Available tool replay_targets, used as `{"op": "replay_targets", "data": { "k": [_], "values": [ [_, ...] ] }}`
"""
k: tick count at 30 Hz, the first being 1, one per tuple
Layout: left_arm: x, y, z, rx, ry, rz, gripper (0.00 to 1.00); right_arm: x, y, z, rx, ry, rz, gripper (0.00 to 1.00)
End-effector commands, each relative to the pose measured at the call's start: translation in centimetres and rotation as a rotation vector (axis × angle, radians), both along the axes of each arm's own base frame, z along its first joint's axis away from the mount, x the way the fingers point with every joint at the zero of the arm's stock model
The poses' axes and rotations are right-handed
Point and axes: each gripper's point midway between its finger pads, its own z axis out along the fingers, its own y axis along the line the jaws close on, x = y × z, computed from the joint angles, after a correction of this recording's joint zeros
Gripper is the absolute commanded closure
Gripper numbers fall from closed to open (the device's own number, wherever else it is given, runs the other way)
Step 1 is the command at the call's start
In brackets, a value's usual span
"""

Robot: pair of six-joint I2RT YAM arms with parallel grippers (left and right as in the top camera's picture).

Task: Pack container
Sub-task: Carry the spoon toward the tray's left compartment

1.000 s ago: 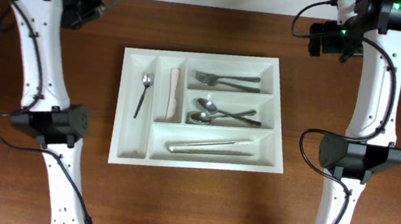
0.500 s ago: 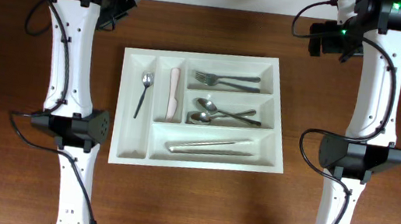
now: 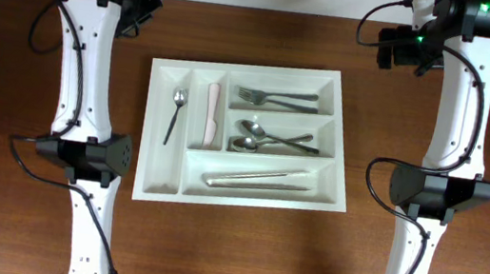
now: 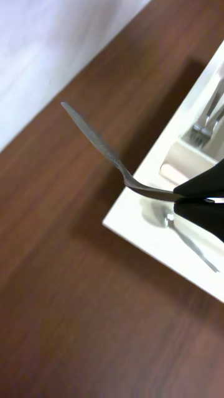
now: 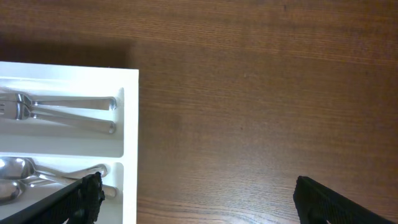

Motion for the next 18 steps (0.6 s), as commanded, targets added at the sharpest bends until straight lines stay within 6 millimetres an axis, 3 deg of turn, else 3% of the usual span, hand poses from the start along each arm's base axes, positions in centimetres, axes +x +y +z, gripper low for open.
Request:
{"op": "replay_targets", "data": {
  "k": [1,10,18],
  "values": [
    [-1.3,1.4,1.6,0.086,-0.006,0.076,0.98,-0.4,0.4,1.8,0.009,-0.035,0.005,0.01],
    [-3.7,1.1,-3.0,0.059,0.169,0.139,0.98,-0.4,0.4,1.8,0.009,-0.035,0.005,0.01],
    [-6.7,0.1,-3.7,-0.001,0.223,0.115,0.98,-0.4,0.3,1.8,0.008,-0.036,0.005,0.01]
  ]
}}
